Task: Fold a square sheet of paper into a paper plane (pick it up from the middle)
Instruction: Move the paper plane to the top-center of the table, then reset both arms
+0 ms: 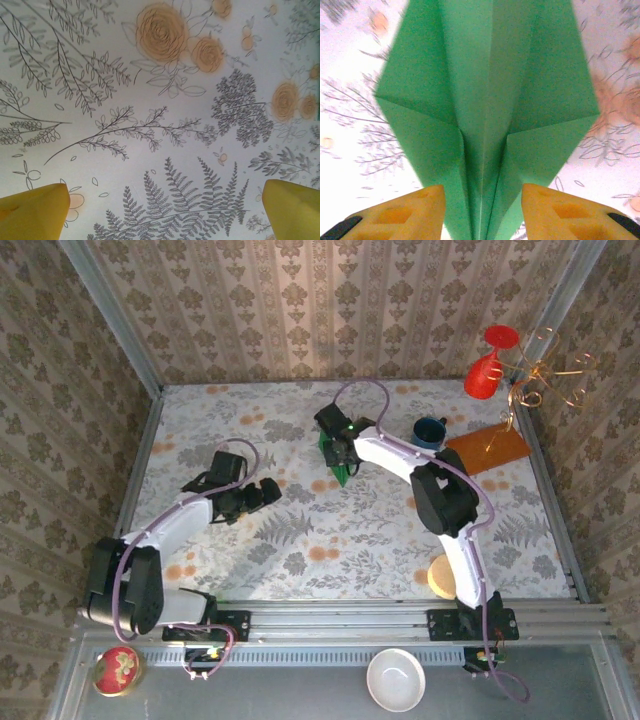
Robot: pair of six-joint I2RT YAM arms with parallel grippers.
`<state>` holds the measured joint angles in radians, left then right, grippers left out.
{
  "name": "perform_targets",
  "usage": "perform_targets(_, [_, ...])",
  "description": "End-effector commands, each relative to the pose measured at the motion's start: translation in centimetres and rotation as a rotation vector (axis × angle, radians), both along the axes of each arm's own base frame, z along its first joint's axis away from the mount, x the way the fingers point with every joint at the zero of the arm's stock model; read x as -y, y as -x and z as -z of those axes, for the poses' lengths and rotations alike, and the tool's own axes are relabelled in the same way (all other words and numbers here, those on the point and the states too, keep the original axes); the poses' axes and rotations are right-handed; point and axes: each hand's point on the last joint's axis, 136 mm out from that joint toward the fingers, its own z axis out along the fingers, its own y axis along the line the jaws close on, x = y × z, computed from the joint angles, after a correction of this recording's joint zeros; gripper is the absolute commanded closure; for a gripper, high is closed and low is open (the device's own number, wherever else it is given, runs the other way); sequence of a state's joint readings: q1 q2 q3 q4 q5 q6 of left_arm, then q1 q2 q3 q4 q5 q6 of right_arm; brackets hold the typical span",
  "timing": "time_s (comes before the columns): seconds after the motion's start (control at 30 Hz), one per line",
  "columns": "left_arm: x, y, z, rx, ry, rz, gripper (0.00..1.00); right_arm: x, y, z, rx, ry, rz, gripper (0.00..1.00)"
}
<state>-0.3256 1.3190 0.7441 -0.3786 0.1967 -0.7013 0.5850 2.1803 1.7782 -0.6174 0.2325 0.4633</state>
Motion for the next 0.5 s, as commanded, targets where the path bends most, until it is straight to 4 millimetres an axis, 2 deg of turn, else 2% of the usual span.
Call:
perform_targets(0.0, [-0.8,-1.3,-3.3,0.104,-0.034,-0.010,0.00,1.2,0.5,-5.5,0.078,-0.054,0.047,0.50])
perform_targets(0.13, [-2.8,-2.2,-5.3,0.188,-0.080,-0.060,0.00,3.4,1.9,-8.8,0.161,-0.076,0.098,0.40])
perform_targets(0.23, [-5.3,-2.6,-6.4,0.255,-0.143,-0.121,0.00,6.4,3.6,-10.8,0.246,-0.086,0.150,0.32])
perform_targets(0.33, [-8.2,-2.8,-7.6,0.332,-0.212,-0.199,0.00,10.2,5.8,-12.2,0.342,-0.055,0.202,0.22])
perform_targets(0.43, [-11.1,-2.5,-8.5,0.403,-0.289,-0.272,0.00,14.8,8.1,-12.3,0.403,-0.002,0.277,0.12])
perform_targets(0.47, [-12.2,-2.3,-8.8,0.422,-0.320,-0.302,0.00,16.6,9.0,-12.8,0.433,0.009,0.315,0.06])
